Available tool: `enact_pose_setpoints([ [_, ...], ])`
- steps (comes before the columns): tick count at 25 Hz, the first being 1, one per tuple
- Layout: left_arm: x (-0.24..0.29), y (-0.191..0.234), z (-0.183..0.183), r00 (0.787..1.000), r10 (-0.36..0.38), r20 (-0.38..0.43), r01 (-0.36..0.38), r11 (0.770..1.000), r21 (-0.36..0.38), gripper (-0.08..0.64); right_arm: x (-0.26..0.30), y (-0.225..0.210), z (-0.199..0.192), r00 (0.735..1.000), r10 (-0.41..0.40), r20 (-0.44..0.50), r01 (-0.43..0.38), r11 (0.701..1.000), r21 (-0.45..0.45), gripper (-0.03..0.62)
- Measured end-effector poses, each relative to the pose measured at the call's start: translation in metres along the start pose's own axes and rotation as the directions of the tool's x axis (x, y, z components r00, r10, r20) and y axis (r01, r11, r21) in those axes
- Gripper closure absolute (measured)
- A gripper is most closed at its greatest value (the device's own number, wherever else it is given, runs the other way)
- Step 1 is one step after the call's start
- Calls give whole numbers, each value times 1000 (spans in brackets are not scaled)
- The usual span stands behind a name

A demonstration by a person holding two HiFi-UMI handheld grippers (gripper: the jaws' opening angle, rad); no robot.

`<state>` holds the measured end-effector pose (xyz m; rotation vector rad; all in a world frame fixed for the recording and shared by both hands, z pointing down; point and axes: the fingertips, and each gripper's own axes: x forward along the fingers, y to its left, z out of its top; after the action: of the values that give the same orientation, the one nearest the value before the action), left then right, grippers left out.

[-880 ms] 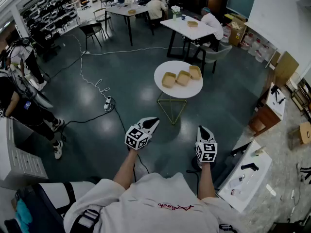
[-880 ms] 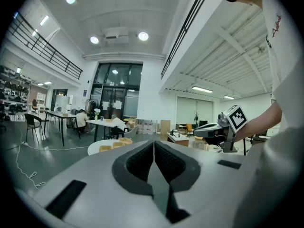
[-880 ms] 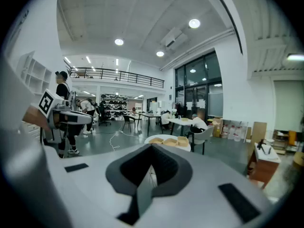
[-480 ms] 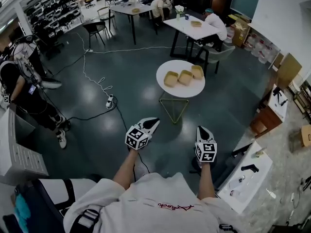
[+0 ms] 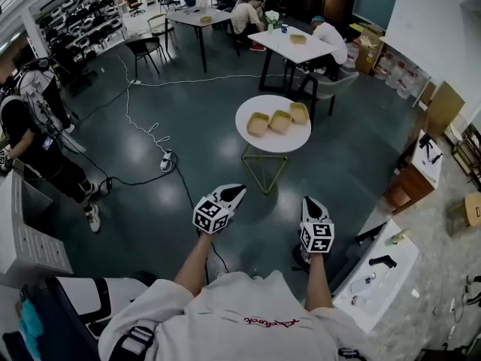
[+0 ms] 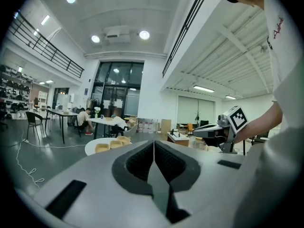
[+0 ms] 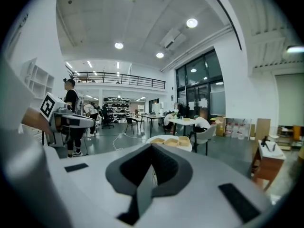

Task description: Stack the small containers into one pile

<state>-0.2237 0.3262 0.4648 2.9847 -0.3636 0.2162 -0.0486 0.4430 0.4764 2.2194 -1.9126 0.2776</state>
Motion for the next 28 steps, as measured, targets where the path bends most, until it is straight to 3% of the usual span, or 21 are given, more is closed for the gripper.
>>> enact_pose_setpoints([
  [14,31,-43,-16,1000,10,-29,-10,1000,-13,541,-20,-35,-35,999,26,-31,-25,999,35,572],
  [28,50,-48,-17,999,3,-38,-3,1000,-16,541,-12,-47,-44,998,43,-43,-41,998,45,572],
])
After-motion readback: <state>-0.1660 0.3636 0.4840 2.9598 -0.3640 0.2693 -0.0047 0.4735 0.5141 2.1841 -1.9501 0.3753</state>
